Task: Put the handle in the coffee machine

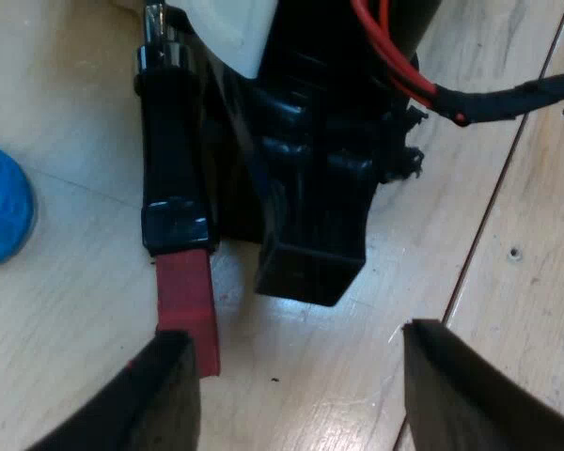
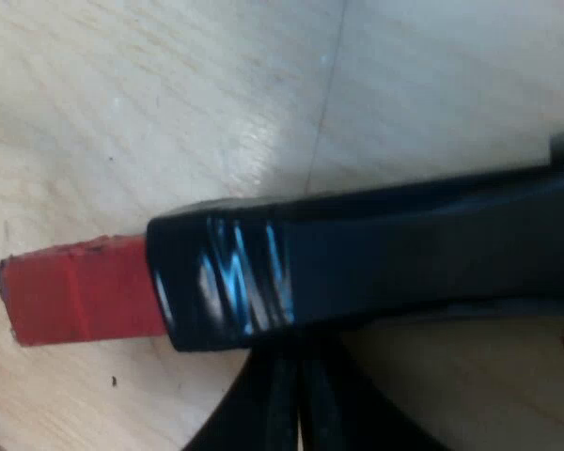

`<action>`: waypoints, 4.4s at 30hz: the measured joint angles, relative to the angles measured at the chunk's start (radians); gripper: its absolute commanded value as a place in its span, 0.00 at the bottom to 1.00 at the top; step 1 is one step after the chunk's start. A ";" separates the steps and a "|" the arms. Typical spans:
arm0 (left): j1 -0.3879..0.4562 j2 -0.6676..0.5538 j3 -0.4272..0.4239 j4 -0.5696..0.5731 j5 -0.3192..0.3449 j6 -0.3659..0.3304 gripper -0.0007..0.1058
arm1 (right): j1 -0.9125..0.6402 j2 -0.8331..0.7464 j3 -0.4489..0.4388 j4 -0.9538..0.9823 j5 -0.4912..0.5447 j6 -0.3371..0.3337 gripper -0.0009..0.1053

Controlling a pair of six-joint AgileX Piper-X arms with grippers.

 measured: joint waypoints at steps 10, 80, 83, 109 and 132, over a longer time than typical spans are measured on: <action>0.000 0.000 0.000 0.000 0.000 0.000 0.50 | 0.003 -0.102 0.006 0.283 0.124 -0.094 0.01; 0.000 0.000 0.000 -0.181 0.000 0.000 0.63 | -0.206 -0.364 -0.001 0.427 0.241 -0.344 0.75; 0.000 0.000 0.000 -0.180 0.000 0.000 0.63 | -0.206 -0.295 -0.062 0.434 0.228 -0.410 0.75; 0.000 0.000 0.000 -0.180 0.000 0.000 0.63 | -0.214 -0.090 -0.120 0.395 0.187 -0.578 0.75; 0.000 0.000 0.000 -0.180 0.000 0.000 0.63 | -0.218 -0.042 -0.120 0.361 0.130 -0.581 0.57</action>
